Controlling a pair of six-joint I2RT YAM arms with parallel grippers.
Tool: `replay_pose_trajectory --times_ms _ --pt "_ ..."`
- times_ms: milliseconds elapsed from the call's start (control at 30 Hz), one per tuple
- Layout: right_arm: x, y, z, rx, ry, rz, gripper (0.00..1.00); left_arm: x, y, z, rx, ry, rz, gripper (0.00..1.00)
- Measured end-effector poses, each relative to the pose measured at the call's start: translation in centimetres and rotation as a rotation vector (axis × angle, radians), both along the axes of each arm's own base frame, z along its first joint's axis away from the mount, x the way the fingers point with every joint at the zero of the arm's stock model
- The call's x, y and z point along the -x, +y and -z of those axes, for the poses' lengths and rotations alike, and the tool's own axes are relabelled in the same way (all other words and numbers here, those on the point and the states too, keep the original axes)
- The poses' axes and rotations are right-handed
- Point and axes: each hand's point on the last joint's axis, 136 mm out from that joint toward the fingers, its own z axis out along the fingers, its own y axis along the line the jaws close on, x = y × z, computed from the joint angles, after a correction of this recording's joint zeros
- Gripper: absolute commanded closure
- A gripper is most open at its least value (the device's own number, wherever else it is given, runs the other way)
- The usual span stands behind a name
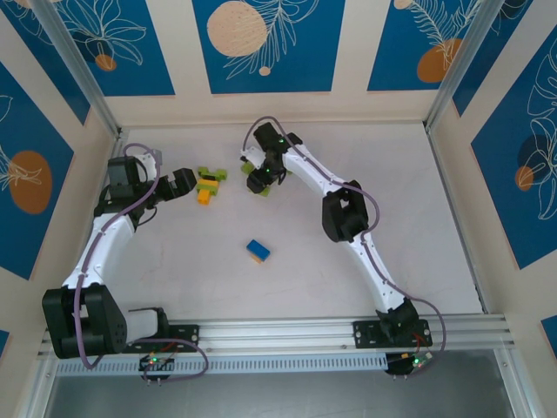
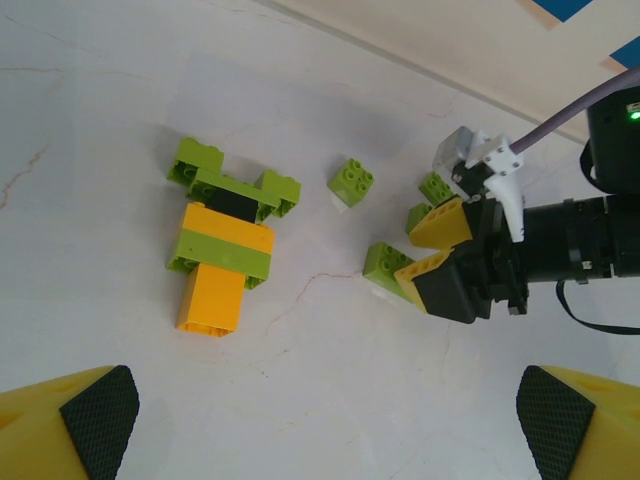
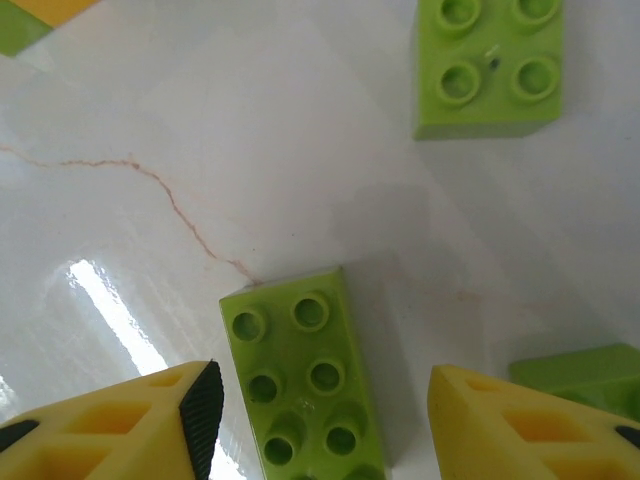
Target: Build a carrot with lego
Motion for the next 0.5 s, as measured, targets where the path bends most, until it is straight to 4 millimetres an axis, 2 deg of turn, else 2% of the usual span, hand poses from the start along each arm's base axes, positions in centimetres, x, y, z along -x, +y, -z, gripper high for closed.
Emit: replay_pose_trajectory --times_ms 167,333,500 --pt "0.6 0.2 1.7 0.026 0.025 -0.015 0.42 0.0 0.0 0.0 0.002 -0.001 0.002 0.0" --pt "0.6 0.2 1.7 0.028 0.021 -0.017 0.47 0.0 -0.1 0.0 0.002 -0.001 0.003 0.0" --pt "0.5 0.1 1.7 0.03 0.018 -0.016 0.48 0.0 -0.1 0.0 0.002 -0.001 0.003 0.0"
